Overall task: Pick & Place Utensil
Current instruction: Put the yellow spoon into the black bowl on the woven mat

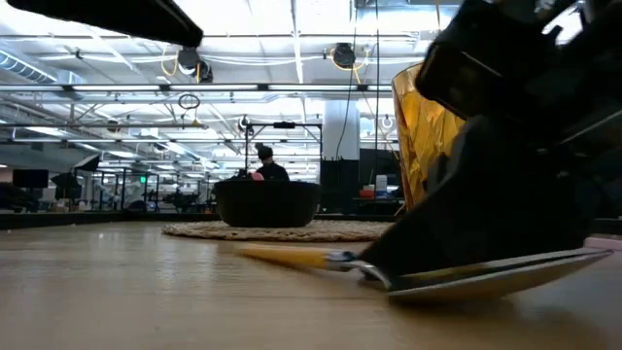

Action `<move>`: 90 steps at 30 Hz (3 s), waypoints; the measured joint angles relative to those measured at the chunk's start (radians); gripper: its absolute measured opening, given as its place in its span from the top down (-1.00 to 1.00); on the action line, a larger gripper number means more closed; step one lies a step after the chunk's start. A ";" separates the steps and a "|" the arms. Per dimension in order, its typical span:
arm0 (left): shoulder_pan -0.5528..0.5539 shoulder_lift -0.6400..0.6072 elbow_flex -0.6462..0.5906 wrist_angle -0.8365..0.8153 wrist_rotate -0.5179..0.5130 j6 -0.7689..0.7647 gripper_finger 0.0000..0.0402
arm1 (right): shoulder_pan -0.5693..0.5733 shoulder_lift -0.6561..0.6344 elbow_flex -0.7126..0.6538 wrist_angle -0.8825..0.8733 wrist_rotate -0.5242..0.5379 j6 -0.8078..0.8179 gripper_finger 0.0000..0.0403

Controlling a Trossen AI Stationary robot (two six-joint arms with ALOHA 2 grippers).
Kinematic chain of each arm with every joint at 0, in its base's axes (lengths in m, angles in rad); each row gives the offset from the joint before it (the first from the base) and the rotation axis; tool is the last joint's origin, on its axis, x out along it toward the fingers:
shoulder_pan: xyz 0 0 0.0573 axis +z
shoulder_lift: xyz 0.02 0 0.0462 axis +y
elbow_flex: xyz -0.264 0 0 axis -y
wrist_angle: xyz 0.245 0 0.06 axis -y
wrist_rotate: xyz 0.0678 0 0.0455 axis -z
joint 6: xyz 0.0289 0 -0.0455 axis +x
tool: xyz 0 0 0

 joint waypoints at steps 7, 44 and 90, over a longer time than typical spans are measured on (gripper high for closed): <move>-0.032 -0.028 0.000 -0.042 -0.061 -0.032 0.56 | -0.025 0.011 0.024 0.038 -0.031 -0.106 0.95; 0.253 0.330 0.161 0.182 0.685 0.088 0.56 | 0.197 -0.519 -0.094 -0.627 0.115 -0.002 0.53; 0.290 0.447 0.220 0.077 0.716 -0.040 0.22 | 0.254 -0.755 -0.441 -0.390 0.216 0.001 0.53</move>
